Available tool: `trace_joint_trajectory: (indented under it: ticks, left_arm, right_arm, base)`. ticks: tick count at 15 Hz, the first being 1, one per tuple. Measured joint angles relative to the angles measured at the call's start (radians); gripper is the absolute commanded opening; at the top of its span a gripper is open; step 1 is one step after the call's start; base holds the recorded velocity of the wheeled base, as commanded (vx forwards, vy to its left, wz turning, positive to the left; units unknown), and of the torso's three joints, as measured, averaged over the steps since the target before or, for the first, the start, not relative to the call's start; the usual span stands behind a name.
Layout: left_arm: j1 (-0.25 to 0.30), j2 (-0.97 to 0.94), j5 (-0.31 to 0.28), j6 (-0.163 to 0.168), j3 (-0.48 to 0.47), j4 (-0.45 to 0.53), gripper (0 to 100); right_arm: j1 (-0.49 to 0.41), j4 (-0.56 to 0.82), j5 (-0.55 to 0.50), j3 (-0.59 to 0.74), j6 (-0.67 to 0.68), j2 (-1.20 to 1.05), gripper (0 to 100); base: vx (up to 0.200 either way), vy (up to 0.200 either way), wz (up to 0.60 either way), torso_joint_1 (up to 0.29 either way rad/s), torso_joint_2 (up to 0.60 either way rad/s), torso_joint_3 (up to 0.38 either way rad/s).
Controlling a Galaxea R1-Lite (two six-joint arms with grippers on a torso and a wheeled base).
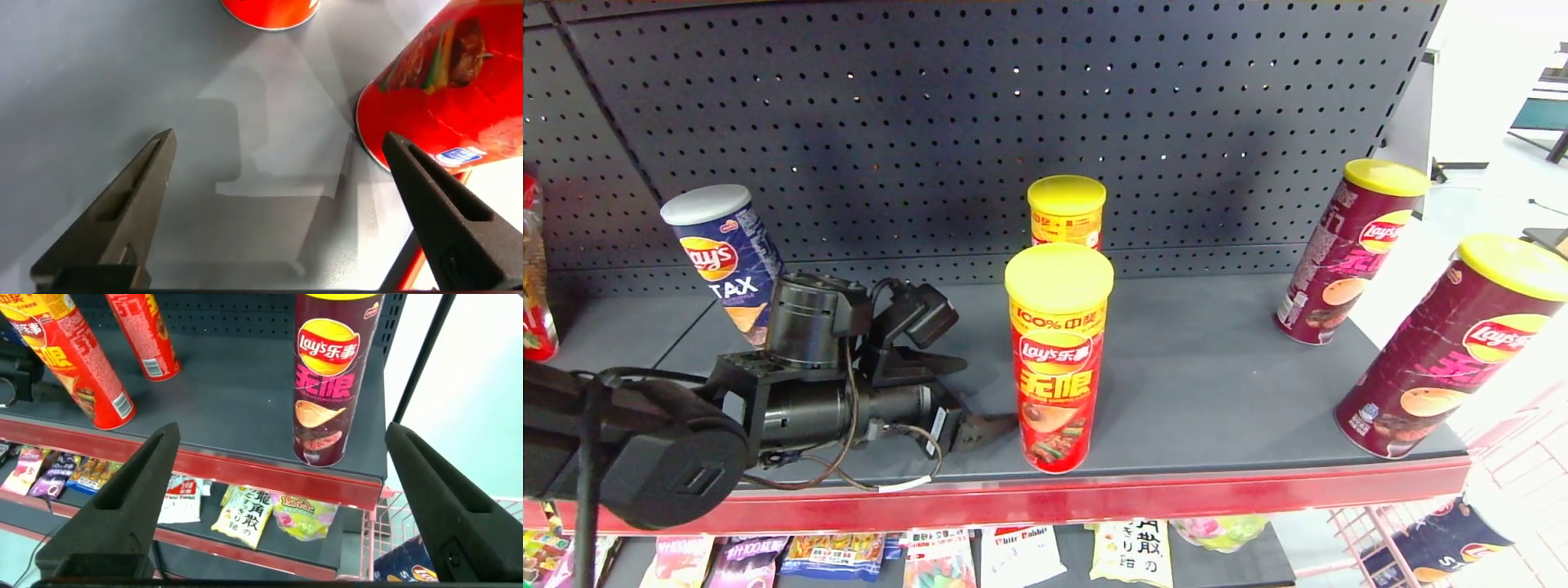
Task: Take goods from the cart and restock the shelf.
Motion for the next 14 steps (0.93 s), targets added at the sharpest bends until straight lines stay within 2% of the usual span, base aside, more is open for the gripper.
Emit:
trace_joint_trajectory:
  ticks: [2,4,6,8,10,13,14]
  left_arm:
    - [0.028,-0.023,0.014,0.001,0.004,0.0,100]
    - [0.087,-0.079,0.027,0.006,0.017,0.0,100]
    - [0.145,-0.171,0.033,0.023,0.053,0.017,100]
    - [0.206,-0.332,0.046,0.051,0.113,0.096,100]
    - [0.264,-0.536,0.071,0.068,0.158,0.274,100]
    - [0.342,-0.918,0.107,0.066,0.184,0.676,100]
    - [0.365,-1.048,0.147,0.063,0.186,0.816,100]
  right_arm:
    - [0.001,0.0,0.001,0.007,0.0,0.0,100]
    - [0.001,0.0,-0.001,0.027,-0.001,0.001,100]
    - [-0.002,0.002,-0.022,0.04,-0.002,0.004,100]
    - [-0.036,0.003,-0.092,0.062,-0.037,0.011,100]
    - [-0.098,0.0,-0.162,0.071,-0.099,0.033,100]
    - [-0.196,-0.006,-0.181,0.079,-0.128,0.082,100]
    - [-0.208,-0.007,-0.179,0.099,-0.123,0.091,100]
  base:
    - [0.0,0.0,0.0,0.0,0.0,0.0]
    - [0.0,0.0,0.0,0.0,0.0,0.0]
    - [0.0,0.0,0.0,0.0,0.0,0.0]
    - [0.0,0.0,0.0,0.0,0.0,0.0]
    - [0.0,0.0,0.0,0.0,0.0,0.0]
    - [0.0,0.0,0.0,0.0,0.0,0.0]
    - [0.0,0.0,0.0,0.0,0.0,0.0]
